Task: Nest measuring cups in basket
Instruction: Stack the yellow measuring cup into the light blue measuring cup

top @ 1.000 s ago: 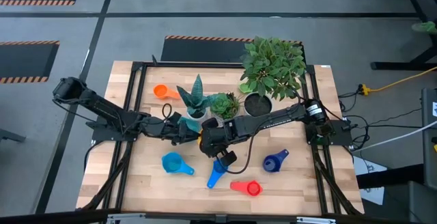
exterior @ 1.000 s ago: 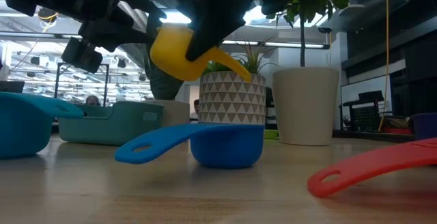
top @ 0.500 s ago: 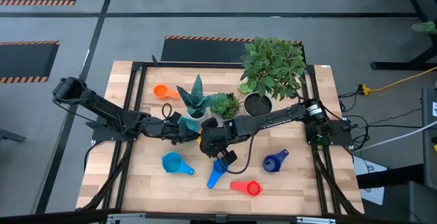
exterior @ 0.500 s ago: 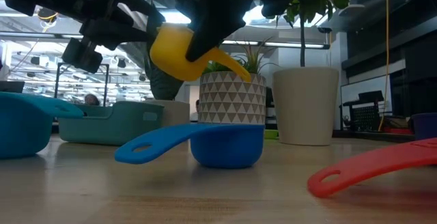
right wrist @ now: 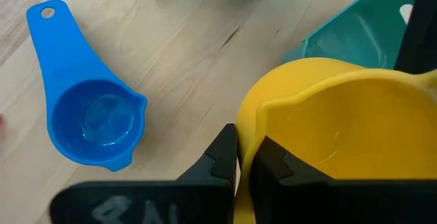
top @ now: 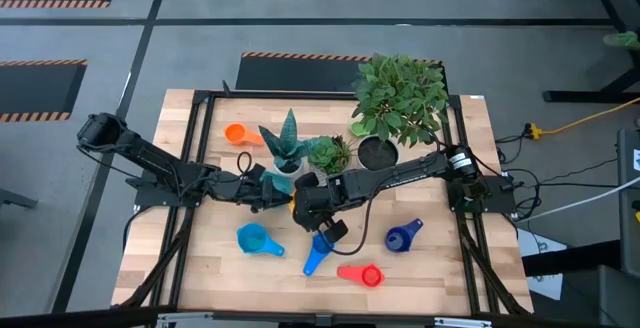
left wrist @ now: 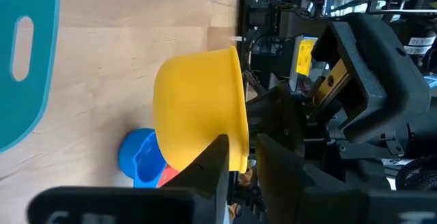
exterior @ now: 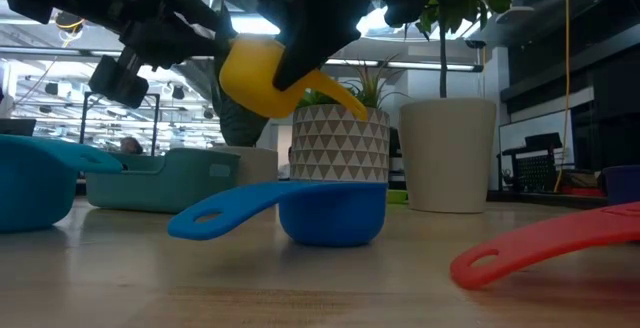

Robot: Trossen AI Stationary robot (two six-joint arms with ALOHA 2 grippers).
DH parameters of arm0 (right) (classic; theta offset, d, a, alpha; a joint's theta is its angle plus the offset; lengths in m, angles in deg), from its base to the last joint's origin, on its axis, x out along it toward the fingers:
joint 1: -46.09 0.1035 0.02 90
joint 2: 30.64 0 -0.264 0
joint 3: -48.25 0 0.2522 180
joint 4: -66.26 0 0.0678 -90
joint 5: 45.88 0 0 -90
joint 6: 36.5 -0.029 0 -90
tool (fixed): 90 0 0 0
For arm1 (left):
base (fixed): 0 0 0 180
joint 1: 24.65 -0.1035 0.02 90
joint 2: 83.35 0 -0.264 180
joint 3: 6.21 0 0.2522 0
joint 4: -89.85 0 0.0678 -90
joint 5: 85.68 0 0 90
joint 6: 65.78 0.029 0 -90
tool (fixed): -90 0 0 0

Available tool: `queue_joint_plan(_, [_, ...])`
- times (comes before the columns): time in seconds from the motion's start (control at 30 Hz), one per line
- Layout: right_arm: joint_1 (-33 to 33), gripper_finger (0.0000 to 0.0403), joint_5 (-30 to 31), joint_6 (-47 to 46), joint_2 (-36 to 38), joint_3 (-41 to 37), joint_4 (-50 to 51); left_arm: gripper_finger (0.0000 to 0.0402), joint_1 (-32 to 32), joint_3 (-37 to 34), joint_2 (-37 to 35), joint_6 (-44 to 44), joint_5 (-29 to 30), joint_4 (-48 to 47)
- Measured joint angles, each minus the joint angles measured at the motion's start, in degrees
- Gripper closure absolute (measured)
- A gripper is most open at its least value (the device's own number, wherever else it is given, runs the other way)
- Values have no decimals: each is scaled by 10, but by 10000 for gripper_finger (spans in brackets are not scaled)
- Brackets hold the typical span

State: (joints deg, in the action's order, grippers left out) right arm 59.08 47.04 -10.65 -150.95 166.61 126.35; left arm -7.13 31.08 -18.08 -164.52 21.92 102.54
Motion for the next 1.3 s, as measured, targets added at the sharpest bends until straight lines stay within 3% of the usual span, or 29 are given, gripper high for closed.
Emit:
queue_joint_plan(0.27, [0, 382, 0, 2, 0, 0, 2, 395, 0, 0, 0, 1, 0, 2])
queue_joint_plan(0.6, [0, 375, 0, -1, 0, 0, 2, 397, 0, 0, 0, 8, 0, 0])
queue_joint_plan(0.9, [0, 345, -3, 1, 0, 0, -3, 398, 0, 0, 0, 20, -2, -1])
queue_joint_plan(1.3, [0, 264, 0, 0, 0, 0, -8, 399, 0, 0, 0, 20, -5, -10])
